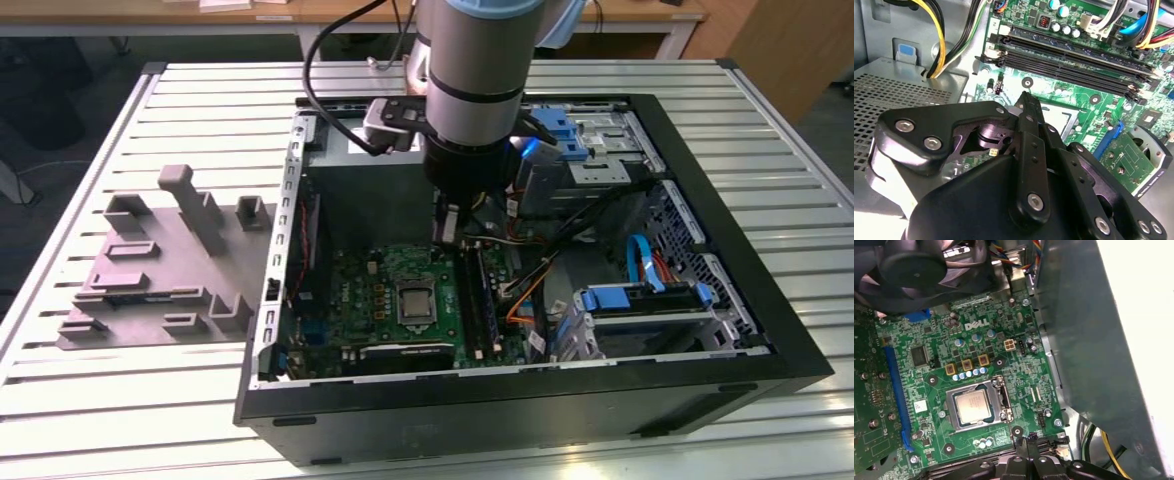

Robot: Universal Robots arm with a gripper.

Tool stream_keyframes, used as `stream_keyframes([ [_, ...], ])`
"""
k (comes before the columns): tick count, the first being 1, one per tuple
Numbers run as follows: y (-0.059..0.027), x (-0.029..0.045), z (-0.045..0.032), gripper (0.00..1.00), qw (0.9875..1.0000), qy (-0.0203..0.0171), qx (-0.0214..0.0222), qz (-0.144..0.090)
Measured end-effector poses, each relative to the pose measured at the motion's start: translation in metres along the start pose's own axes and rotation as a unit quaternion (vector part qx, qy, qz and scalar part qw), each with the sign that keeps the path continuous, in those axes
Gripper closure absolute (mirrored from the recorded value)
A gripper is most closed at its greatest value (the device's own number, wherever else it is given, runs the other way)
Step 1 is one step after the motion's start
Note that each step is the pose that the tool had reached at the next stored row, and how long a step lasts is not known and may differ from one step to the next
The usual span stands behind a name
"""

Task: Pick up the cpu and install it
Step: 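Install the first cpu locking lever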

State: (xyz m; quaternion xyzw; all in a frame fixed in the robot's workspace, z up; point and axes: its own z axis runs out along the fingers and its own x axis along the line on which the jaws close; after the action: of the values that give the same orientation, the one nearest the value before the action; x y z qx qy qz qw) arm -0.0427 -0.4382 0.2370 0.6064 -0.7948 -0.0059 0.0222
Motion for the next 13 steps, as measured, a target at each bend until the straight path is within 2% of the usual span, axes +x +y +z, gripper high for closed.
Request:
stream_keyframes([
  [3,-0.0001,0.0024,0.0001,0.89,1.0,0.0002,0.0001,-0.005],
  [13,-0.0001,0.0027,0.0001,0.89,1.0,0.0002,0.0002,-0.005],
])
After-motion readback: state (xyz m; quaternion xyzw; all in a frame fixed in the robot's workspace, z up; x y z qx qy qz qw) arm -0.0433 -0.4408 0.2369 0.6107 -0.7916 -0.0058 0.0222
